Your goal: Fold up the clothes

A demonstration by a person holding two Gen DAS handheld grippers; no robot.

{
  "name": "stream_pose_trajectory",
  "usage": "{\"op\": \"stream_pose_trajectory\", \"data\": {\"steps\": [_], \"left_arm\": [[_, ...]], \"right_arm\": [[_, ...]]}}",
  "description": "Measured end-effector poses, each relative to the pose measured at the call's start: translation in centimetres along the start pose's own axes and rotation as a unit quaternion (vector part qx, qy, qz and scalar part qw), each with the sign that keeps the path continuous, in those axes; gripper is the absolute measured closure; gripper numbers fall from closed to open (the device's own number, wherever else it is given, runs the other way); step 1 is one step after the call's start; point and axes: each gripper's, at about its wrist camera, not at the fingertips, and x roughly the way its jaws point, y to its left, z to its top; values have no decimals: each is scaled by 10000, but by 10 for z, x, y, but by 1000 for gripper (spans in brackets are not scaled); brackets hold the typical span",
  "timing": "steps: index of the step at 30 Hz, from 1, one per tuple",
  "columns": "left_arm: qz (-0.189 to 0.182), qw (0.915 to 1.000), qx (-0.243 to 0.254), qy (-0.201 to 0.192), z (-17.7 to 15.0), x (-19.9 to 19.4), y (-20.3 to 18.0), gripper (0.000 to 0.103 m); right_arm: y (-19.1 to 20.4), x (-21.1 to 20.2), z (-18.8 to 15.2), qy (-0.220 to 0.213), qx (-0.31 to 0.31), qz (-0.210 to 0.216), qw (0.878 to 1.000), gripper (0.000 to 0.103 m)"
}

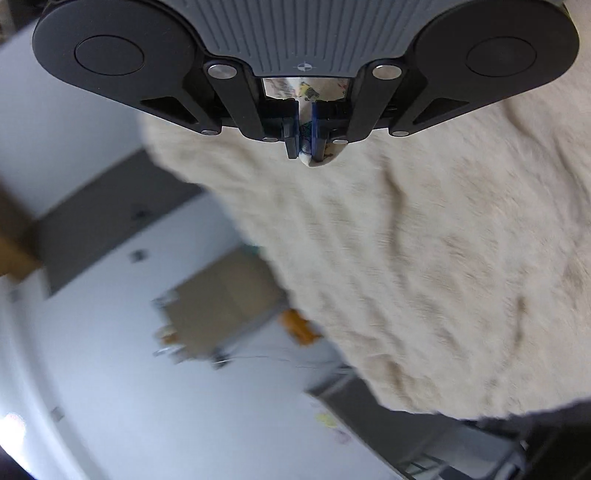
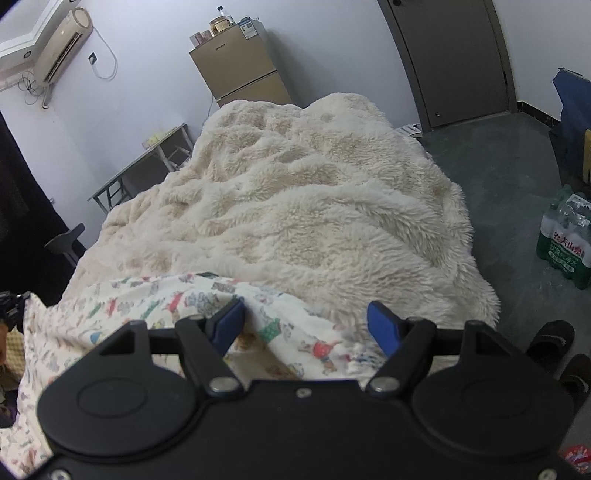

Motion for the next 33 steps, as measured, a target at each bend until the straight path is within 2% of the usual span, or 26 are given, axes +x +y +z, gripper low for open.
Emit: {"op": "stream_pose_trajectory", "data": {"steps": [3, 5, 10, 16, 18, 19, 20, 21, 22, 24, 25, 26, 28, 30, 32, 33], "left_arm": [[414, 9991, -39, 39, -13, 29, 7, 100], [566, 9984, -96, -20, -21, 36, 14, 100], [502, 9977, -303, -336, -26, 35, 23, 100], [317, 9983, -244, -424, -13, 15, 16, 100], [292, 9985, -185, -421, -10, 10, 13, 100], [293, 9986, -171, -415, -9, 9, 11, 100], [295, 9986, -158, -408, -8, 8, 10, 100], [285, 9986, -149, -417, -7, 6, 8, 101], [226, 9985, -161, -473, -3, 0, 6, 101], [-3, 9979, -274, -582, 3, -9, 3, 101], [-246, 9961, -460, -709, 9, -16, 2, 101], [-445, 9938, -614, -815, 14, -22, 0, 101], [-505, 9923, -684, -896, 19, -22, -6, 101], [-174, 9942, -538, -911, 21, -12, -19, 101], [137, 9956, -423, -829, 16, 6, -30, 100], [292, 9958, -365, -787, 13, 16, -35, 97]], "right_arm": [[-5, -3, 3, -64, 78, -1, 9999, 31], [-10, -9, 7, -179, 177, -33, 9997, 31], [-33, -20, 17, -292, 754, 132, 9966, 32], [-52, -12, 6, 476, 917, 611, 9928, 31], [-60, -3, -4, 894, 1171, 892, 9851, 45], [-61, -2, -6, 916, 1286, 1068, 9817, 71], [-61, -3, -6, 821, 1334, 1120, 9813, 85], [-61, -6, -5, 713, 1354, 1155, 9814, 86], [-60, -15, -1, 405, 1382, 1171, 9826, 87], [-60, -46, 13, -583, 1502, 1187, 9798, 88], [-59, -57, 18, -895, 1528, 1182, 9771, 89], [-56, -66, 21, -1171, 1483, 1097, 9758, 89], [-44, -76, 27, -1609, 1208, 728, 9768, 88], [-33, -69, 29, -1718, 907, 238, 9807, 87], [-28, -56, 28, -1690, 811, -47, 9823, 82], [-25, -47, 27, -1631, 764, -228, 9834, 80]]}}
